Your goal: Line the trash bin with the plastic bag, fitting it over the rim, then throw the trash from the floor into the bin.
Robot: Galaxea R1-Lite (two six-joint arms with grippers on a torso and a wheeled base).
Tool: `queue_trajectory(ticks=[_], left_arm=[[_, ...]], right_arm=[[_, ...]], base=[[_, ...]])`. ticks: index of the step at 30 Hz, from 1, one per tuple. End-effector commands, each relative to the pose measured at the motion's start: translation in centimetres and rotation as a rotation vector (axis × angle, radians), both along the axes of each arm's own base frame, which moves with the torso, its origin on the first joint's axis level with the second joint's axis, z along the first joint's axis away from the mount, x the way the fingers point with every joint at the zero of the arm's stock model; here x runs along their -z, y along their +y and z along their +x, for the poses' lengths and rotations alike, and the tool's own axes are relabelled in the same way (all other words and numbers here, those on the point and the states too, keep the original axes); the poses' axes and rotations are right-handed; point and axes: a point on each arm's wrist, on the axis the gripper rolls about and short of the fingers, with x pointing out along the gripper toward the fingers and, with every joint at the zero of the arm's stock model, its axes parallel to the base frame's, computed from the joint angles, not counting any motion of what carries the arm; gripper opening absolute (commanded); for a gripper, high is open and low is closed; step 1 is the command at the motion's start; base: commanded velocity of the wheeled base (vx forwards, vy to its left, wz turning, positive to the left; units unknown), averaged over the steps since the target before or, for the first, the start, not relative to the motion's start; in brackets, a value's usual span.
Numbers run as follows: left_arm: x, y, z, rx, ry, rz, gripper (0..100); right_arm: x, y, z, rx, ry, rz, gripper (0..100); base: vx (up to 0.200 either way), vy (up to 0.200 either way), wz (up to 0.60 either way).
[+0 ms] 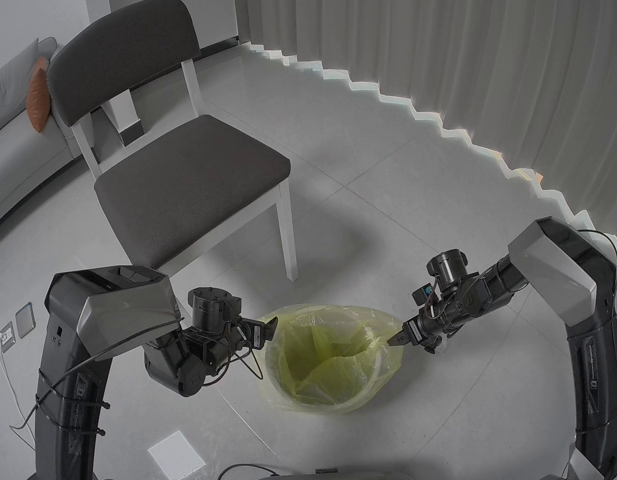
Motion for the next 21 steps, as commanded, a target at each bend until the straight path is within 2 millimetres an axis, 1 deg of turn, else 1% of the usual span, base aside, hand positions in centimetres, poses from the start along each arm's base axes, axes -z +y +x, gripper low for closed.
queue_trajectory(ticks=[1,3,4,7,10,16,18,19,20,21], left_arm=[[0.7,0.5,-0.3,-0.008,0.015,0.009,100],[0.7,0.6,-0.3,-0.011,0.015,0.009,100],[0.7,0.7,-0.3,-0.013,0.015,0.009,100],[0.7,0.8,-0.3,-0.014,0.015,0.009,100],[0.7,0.7,-0.3,-0.013,0.014,0.008,100],[0.6,0.6,-0.3,-0.012,0.007,0.004,100],[0.7,0.6,-0.3,-0.013,0.009,0.003,100],[0.7,0.6,-0.3,-0.013,0.009,0.003,100],[0.7,0.6,-0.3,-0.013,0.009,0.003,100],[0.7,0.7,-0.3,-0.013,0.007,0.003,100]], right_arm=[[0.5,1.8,0.0,-0.037,0.000,-0.003,100],[0.7,2.1,0.0,-0.044,0.002,-0.005,100],[1.3,2.9,-0.1,-0.058,0.007,-0.018,100],[1.9,3.8,-0.5,-0.077,0.018,-0.030,100],[2.2,4.0,-0.7,-0.082,0.025,-0.032,100],[2.2,3.4,-1.0,-0.073,0.039,-0.038,100],[1.7,2.7,-0.8,-0.056,0.031,-0.035,100],[1.7,2.7,-0.8,-0.056,0.031,-0.035,100],[0.8,1.7,-0.4,-0.035,0.013,-0.030,100],[0.5,1.4,-0.3,-0.027,0.007,-0.028,100]], base=[[0.000,0.000,0.00],[0.000,0.000,0.00],[0.000,0.000,0.00],[0.000,0.000,0.00],[0.000,0.000,0.00],[0.000,0.000,0.00],[0.000,0.000,0.00],[0.000,0.000,0.00],[0.000,0.000,0.00],[0.000,0.000,0.00]])
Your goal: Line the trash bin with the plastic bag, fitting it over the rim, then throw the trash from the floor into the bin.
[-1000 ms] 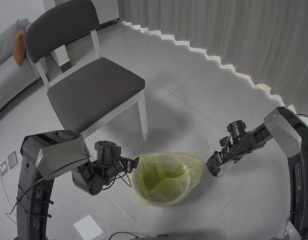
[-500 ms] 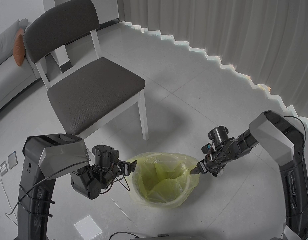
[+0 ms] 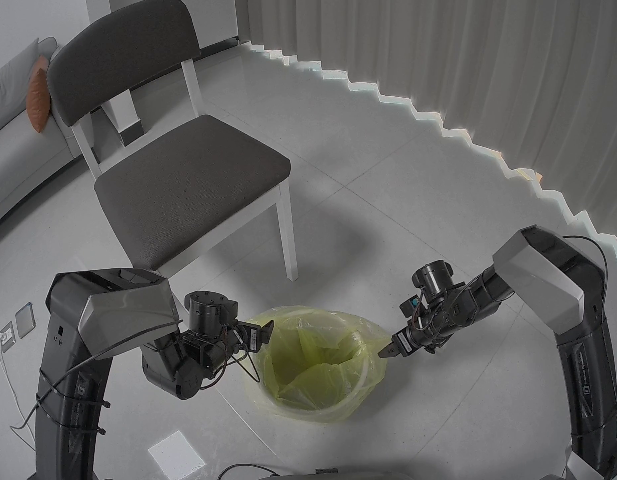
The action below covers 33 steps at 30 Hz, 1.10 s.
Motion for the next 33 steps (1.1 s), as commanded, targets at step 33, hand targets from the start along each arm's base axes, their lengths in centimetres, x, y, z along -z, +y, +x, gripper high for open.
queue_trajectory(ticks=[33], left_arm=[[-0.1,0.6,-1.4,-0.003,-0.021,-0.012,100]], right_arm=[[6.5,-11.5,8.2,0.351,0.051,-0.028,100]], base=[[0.000,0.000,0.00]])
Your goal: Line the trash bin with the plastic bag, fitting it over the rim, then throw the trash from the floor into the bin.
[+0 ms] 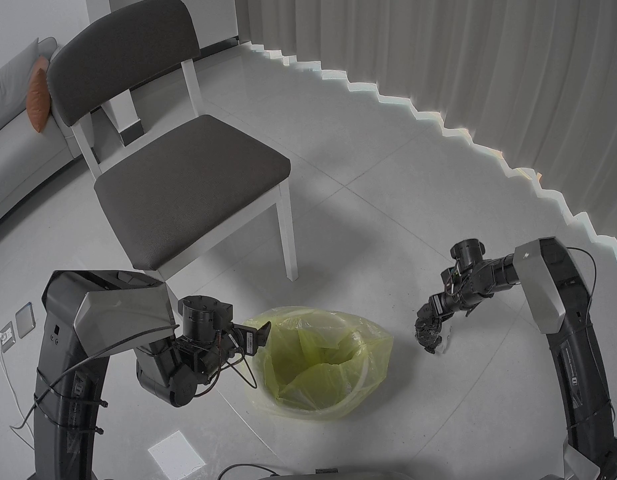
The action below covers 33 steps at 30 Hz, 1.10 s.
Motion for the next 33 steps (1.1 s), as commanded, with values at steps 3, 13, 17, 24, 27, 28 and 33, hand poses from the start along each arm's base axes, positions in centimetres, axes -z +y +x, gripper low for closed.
queue_trajectory(ticks=[3,13,17,24,27,28,33], left_arm=[[0.2,0.1,-0.2,-0.001,0.009,0.001,100],[0.8,0.4,-0.7,-0.004,0.010,0.002,100],[1.0,0.4,-0.7,-0.004,0.009,0.001,100],[1.0,0.3,-0.7,-0.003,0.005,0.000,100],[0.8,0.3,-0.6,-0.003,-0.001,-0.003,100],[0.8,0.3,-0.6,-0.003,-0.001,-0.003,100],[-0.8,0.2,-0.3,-0.004,-0.047,-0.021,100]], right_arm=[[5.1,-1.4,-1.0,0.023,0.134,-0.010,100],[4.9,-1.3,-1.0,0.025,0.126,-0.006,100],[4.9,-1.1,-0.9,0.021,0.123,-0.006,100],[4.9,-0.8,-0.8,0.017,0.104,-0.007,0],[4.5,-0.8,-0.7,0.017,0.101,-0.007,0],[4.4,-0.8,-0.7,0.016,0.101,-0.005,0],[-0.7,-0.7,0.2,0.004,-0.009,0.000,0]], base=[[0.000,0.000,0.00],[0.000,0.000,0.00],[0.000,0.000,0.00],[0.000,0.000,0.00],[0.000,0.000,0.00],[0.000,0.000,0.00],[0.000,0.000,0.00]])
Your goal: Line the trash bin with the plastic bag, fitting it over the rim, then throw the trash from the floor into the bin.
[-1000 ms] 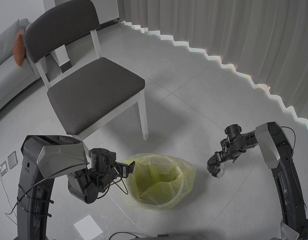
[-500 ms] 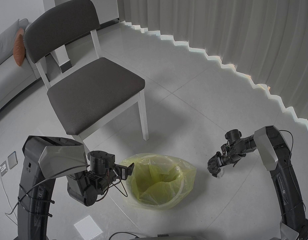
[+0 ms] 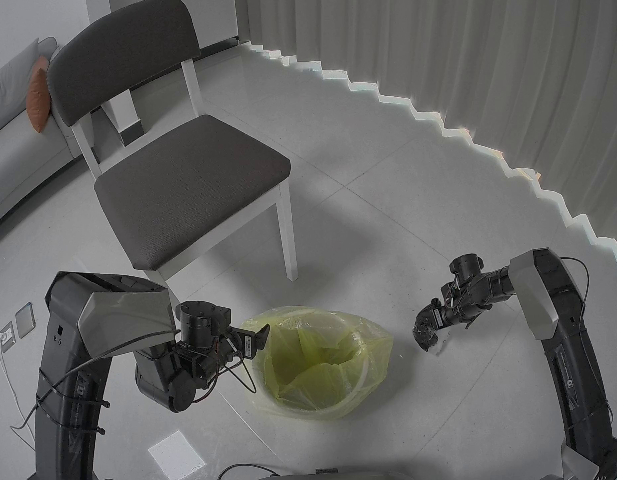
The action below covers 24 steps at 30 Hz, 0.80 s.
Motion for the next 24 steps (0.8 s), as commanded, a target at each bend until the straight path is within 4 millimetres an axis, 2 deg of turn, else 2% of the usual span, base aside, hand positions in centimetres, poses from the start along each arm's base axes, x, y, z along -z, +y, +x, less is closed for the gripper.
queue_trajectory(ticks=[1,2,3,5,8,9,12,15,16,17,19,24], left_arm=[[-1.8,0.0,0.2,0.000,-0.045,-0.018,100],[-2.4,0.0,0.2,0.000,-0.055,-0.022,100],[-3.1,0.0,0.2,0.000,-0.067,-0.027,100],[-3.6,0.0,0.1,0.001,-0.077,-0.032,100],[-4.7,0.4,-0.9,0.014,-0.072,-0.026,100],[-4.8,0.4,-1.0,0.015,-0.071,-0.024,100],[-5.6,0.9,-2.2,0.012,-0.063,-0.019,100],[-6.4,1.8,-2.9,-0.005,-0.063,-0.020,100],[-6.5,2.0,-3.0,-0.008,-0.062,-0.018,100],[-6.9,2.4,-3.4,-0.017,-0.060,-0.017,100],[-7.0,3.0,-4.0,-0.033,-0.049,-0.008,100],[-7.3,4.2,-5.6,-0.053,-0.033,0.005,100]], right_arm=[[-6.2,0.2,0.9,-0.011,-0.126,0.011,0],[-8.6,0.2,1.1,-0.014,-0.177,0.019,0],[-12.7,0.4,1.2,-0.022,-0.261,0.025,0],[-14.7,0.7,0.5,-0.032,-0.284,0.032,0],[-19.9,2.5,-2.2,-0.087,-0.347,0.059,0],[-20.6,2.7,-2.6,-0.094,-0.360,0.062,0],[-25.3,5.8,-6.2,-0.174,-0.479,0.089,0],[-27.4,8.7,-9.6,-0.258,-0.527,0.114,0],[-27.8,9.2,-10.2,-0.271,-0.535,0.119,0],[-28.5,10.9,-12.0,-0.323,-0.548,0.134,0],[-28.6,12.6,-13.7,-0.369,-0.546,0.140,0],[-27.2,16.6,-17.6,-0.475,-0.528,0.146,0]], base=[[0.000,0.000,0.00],[0.000,0.000,0.00],[0.000,0.000,0.00],[0.000,0.000,0.00],[0.000,0.000,0.00],[0.000,0.000,0.00],[0.000,0.000,0.00],[0.000,0.000,0.00],[0.000,0.000,0.00],[0.000,0.000,0.00],[0.000,0.000,0.00],[0.000,0.000,0.00]])
